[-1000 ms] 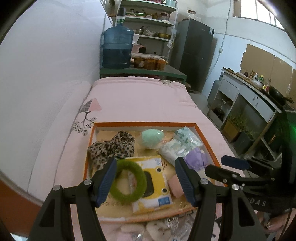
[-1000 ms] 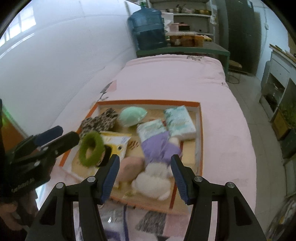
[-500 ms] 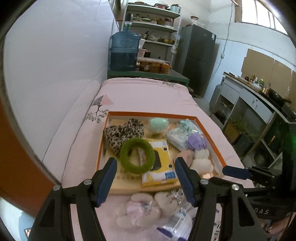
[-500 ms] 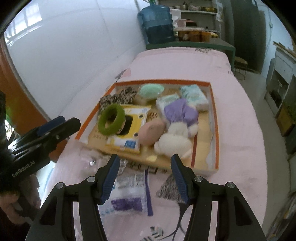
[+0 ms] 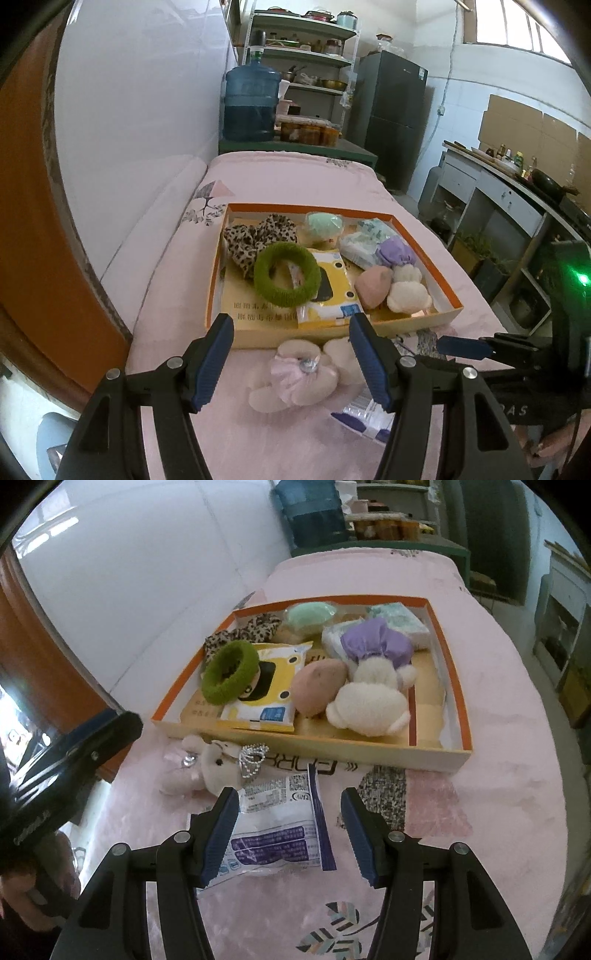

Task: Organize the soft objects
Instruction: 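Grasp the white-purple wipes packet with the right gripper while the left grasps the pink bunny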

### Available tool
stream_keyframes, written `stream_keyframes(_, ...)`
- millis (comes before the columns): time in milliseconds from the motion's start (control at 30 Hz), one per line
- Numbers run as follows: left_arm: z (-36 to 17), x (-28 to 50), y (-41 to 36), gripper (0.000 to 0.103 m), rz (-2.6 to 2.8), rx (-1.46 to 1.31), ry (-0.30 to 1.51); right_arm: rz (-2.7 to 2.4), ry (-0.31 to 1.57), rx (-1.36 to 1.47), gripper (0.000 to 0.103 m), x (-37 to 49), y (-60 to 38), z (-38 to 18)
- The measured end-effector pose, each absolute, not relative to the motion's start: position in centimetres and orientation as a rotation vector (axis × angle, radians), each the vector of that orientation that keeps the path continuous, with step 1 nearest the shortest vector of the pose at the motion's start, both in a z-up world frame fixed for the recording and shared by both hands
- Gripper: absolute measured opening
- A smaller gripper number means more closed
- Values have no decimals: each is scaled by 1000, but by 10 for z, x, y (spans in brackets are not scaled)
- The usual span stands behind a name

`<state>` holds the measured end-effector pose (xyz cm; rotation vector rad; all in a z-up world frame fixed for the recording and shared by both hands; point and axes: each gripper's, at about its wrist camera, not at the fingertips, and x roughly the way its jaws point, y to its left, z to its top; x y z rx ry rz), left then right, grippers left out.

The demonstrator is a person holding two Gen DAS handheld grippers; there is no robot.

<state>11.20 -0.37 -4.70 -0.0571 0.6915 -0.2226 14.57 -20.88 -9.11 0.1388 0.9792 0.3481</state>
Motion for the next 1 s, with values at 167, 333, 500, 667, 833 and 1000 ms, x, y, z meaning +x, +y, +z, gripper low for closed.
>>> stream_keyframes(167, -57, 108, -3, 65, -226, -49, 704, 339, 999, 152, 59, 151, -210, -104)
stream_keyframes(333, -66, 109, 0, 65, -223, -54, 719, 352, 1022, 154, 59, 156, -207, -116)
stream_keyframes(500, -72, 111, 2, 65, -225, -51, 729, 385, 1014, 158, 59, 153, -204, -118)
stream_keyframes(667, -78, 112, 2, 65, -233, -44, 743, 427, 1009, 128, 59, 150, -197, -119)
stream_keyframes(833, -84, 112, 2, 65, -245, -40, 755, 450, 1010, 137, 60, 152, -199, -123)
stream_keyframes(1000, -88, 114, 1, 65, -253, -29, 763, 451, 1018, 137, 55, 150, -200, -122)
